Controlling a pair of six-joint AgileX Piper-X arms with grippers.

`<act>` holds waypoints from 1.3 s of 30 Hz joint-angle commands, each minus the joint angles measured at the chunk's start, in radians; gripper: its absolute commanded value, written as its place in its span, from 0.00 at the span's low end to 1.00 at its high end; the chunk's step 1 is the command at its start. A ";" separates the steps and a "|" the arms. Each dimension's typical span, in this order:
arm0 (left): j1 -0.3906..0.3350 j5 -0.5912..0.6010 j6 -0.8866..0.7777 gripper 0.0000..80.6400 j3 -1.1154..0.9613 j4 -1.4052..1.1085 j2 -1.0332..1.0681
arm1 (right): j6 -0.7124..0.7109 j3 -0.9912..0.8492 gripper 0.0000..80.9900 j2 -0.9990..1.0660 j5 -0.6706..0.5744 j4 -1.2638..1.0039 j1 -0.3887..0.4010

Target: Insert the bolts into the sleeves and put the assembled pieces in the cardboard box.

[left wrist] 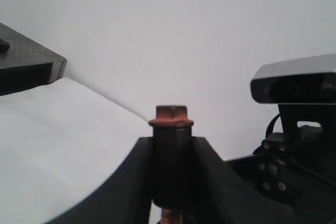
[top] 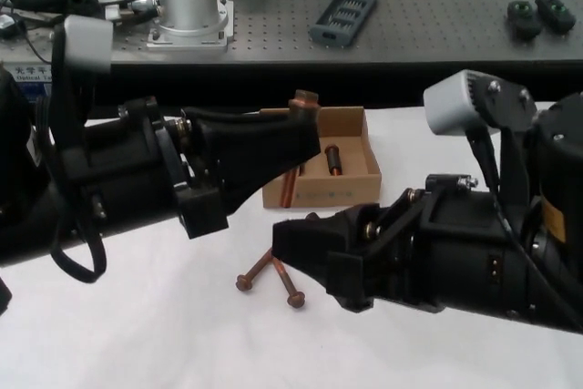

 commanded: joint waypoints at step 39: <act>0.094 -0.353 0.438 0.01 -1.177 1.058 0.986 | -0.221 -0.007 0.02 -0.471 0.174 1.006 0.003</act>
